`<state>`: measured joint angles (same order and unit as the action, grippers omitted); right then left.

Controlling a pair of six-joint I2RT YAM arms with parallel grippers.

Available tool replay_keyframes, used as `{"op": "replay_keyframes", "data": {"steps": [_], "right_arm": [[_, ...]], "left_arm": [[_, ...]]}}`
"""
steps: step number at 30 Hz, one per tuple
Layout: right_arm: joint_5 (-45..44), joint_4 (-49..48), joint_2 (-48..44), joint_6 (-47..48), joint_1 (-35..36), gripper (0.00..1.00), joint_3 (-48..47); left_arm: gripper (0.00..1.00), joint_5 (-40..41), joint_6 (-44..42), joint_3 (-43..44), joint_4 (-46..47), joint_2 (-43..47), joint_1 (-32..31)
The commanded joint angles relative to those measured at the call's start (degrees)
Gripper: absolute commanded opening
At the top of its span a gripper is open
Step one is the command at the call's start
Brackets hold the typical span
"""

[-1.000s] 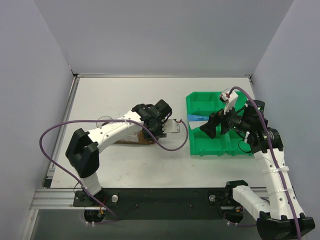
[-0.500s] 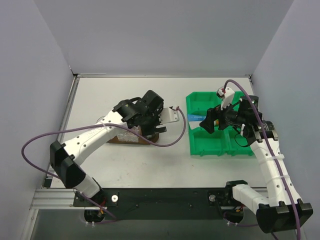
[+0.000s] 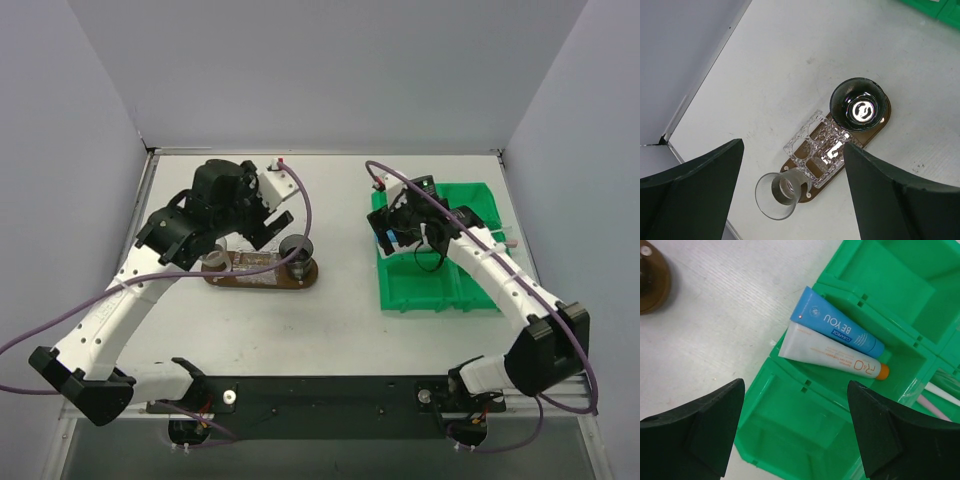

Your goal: Prepare toiletry sets of a toothbrush and toothpaste on the tray

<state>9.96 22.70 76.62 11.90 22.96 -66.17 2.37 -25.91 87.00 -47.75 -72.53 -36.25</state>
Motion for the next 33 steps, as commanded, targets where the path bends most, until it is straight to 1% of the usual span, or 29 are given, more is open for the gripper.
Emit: {"op": "replay_keyframes", "data": {"steps": [1,6,12,22,33], "right_arm": [[-12.30,-3.88,6.69,0.93,3.49,0.77,-3.35],[-16.46,-5.03,14.68,1.28,6.39,0.74,-5.63],[-21.02,-3.81,20.58,1.81,9.29,0.73,-7.13],[-25.16,-3.01,24.28,2.25,9.38,0.68,-6.34],[-26.83,-2.66,27.00,2.69,9.30,0.65,-6.69]], "left_arm": [[0.92,-4.30,3.23,-2.18,5.29,3.45,3.29],[0.92,-5.45,3.15,-4.82,5.65,5.29,4.43],[0.92,-5.62,2.80,-6.84,5.47,6.17,5.05],[0.92,-5.89,1.83,-8.51,6.17,7.05,5.66],[0.92,-6.24,1.22,-10.01,6.09,8.02,6.10]]}}
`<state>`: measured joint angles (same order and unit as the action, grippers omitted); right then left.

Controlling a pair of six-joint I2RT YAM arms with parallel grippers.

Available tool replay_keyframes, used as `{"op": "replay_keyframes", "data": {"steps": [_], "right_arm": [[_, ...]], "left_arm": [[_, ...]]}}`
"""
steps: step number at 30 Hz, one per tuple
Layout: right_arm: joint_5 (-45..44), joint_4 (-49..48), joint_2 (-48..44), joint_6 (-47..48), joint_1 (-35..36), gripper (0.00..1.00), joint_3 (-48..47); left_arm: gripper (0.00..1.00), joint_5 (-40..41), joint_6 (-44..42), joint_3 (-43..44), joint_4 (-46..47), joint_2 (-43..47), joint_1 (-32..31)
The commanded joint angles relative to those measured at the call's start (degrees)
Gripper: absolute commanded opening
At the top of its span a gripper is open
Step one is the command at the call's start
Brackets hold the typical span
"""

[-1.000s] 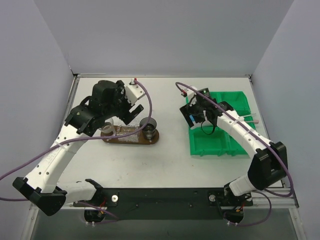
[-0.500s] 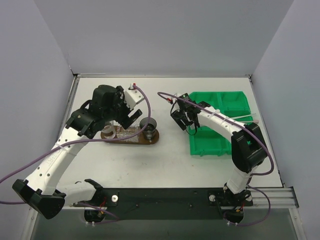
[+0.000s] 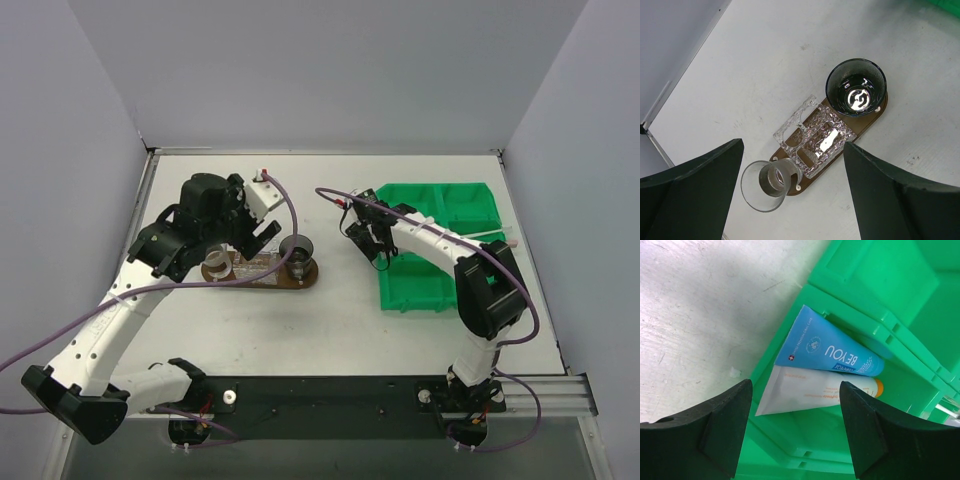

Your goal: Prepare toiletry sets of a toothbrush and toothpaste on the tray

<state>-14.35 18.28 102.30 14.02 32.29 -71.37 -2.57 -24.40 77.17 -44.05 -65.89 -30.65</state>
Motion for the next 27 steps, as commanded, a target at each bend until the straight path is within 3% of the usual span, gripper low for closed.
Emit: {"op": "replay_keyframes", "data": {"steps": [1,8,27], "right_arm": [[-2.70,1.93,1.58,0.66,-0.04,0.65,-1.57],[-3.84,2.54,2.46,0.74,-0.30,0.63,-1.93],[-5.16,4.48,0.53,0.92,-0.65,0.41,-2.80]], "left_arm": [[0.92,-1.30,-0.29,-0.17,2.31,1.55,0.59],[0.92,-1.30,-0.65,-0.70,2.30,1.82,0.77],[0.92,-1.91,-1.26,-1.84,2.57,2.08,1.30]]}}
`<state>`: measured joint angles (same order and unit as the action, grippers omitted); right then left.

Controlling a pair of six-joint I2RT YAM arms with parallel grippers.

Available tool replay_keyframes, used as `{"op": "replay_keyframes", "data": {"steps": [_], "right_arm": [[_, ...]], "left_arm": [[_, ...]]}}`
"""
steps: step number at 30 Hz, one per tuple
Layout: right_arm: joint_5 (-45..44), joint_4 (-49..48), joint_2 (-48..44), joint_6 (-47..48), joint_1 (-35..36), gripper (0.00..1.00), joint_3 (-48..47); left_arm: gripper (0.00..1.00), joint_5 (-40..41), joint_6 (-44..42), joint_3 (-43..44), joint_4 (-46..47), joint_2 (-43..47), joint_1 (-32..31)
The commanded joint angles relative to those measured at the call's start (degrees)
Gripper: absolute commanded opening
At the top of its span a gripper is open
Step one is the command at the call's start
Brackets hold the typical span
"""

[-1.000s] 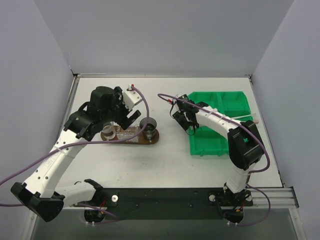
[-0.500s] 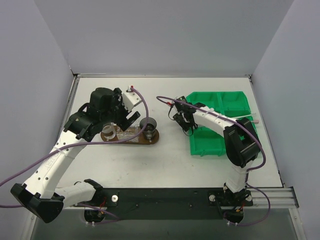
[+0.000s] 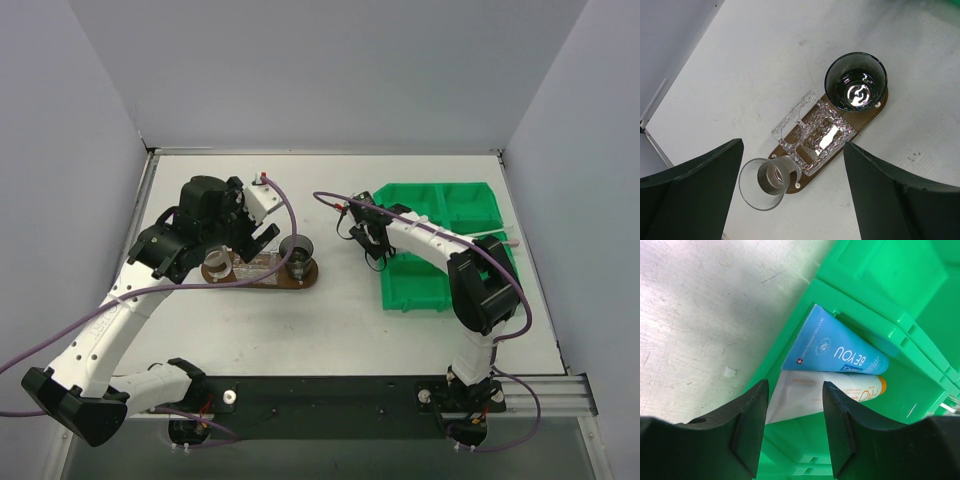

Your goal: Prepare toiletry sets of a toothbrush and toothpaste on the tray

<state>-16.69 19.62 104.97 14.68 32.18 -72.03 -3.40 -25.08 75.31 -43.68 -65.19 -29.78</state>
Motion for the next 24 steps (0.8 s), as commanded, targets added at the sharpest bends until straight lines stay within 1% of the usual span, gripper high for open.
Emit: {"op": "replay_keyframes", "data": {"steps": [1,2,5,8,24], "right_arm": [[-2.82,3.15,-2.14,0.44,-0.54,0.40,-2.15],[-2.82,3.50,-2.31,0.44,-0.63,0.38,-2.32],[-2.91,3.76,-2.75,0.26,-0.54,0.34,-2.50],[-3.00,4.03,-3.37,0.44,-0.54,0.32,-2.76],[-6.69,5.52,-7.14,2.55,-0.72,0.27,-3.47]], "left_arm": [[0.92,-1.08,-0.58,0.01,2.28,1.47,0.42],[0.92,-1.17,-0.50,0.01,2.20,1.47,0.42],[0.92,-1.26,-0.58,-0.07,2.28,1.47,0.42],[0.92,-1.26,-0.67,-0.07,2.28,1.64,0.42],[0.92,-1.96,-0.85,0.37,2.46,1.91,0.42]]}}
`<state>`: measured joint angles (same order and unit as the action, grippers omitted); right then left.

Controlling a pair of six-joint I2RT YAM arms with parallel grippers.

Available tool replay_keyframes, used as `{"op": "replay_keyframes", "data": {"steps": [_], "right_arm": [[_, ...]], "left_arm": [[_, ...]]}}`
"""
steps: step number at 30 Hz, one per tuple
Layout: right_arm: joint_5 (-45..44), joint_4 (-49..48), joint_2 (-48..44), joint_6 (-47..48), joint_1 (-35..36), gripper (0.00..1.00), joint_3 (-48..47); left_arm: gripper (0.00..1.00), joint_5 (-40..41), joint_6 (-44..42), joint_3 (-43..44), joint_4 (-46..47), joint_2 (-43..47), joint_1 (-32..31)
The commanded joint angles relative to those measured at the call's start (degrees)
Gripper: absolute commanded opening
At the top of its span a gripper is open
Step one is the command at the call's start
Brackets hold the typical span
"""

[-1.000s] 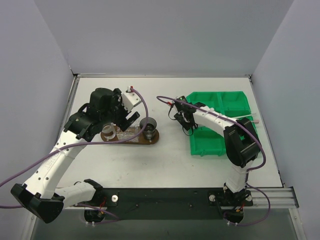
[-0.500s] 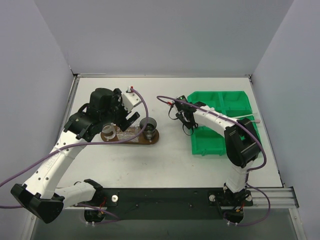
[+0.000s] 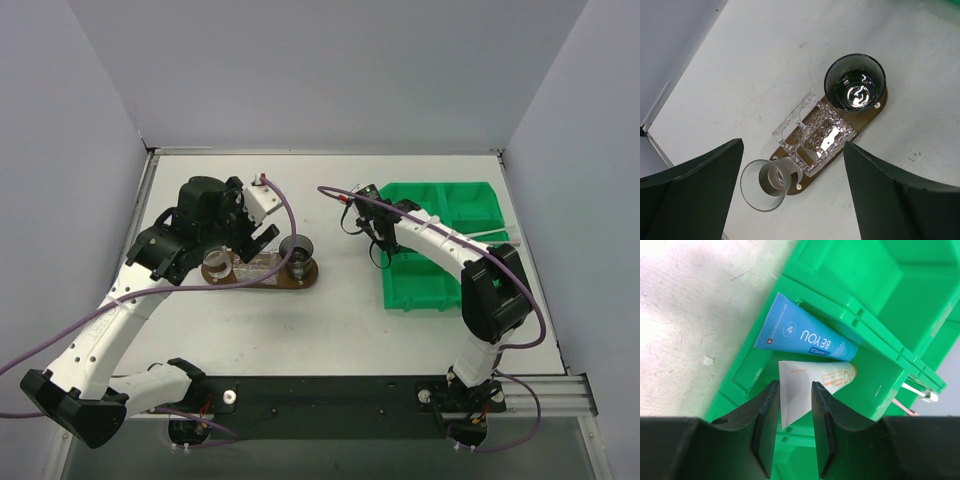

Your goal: Prepare toiletry sets of a toothbrush and toothpaste on the tray

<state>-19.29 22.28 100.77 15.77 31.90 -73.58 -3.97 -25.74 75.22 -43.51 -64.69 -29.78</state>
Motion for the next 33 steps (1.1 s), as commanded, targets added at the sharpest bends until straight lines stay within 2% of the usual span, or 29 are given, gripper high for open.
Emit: {"op": "replay_keyframes", "data": {"steps": [1,19,33], "right_arm": [[-4.26,2.85,-3.04,1.46,-0.44,0.27,-1.92],[-8.74,2.94,-4.62,4.97,-1.05,0.22,-1.13],[-6.56,3.38,-5.67,5.32,-4.92,0.21,-0.33]], "left_arm": [[0.92,-1.48,-0.19,0.37,2.29,1.40,0.42],[0.92,-1.31,-0.63,-0.95,3.34,2.11,0.51],[0.92,-1.57,-0.72,-1.83,3.87,2.11,0.51]]}}
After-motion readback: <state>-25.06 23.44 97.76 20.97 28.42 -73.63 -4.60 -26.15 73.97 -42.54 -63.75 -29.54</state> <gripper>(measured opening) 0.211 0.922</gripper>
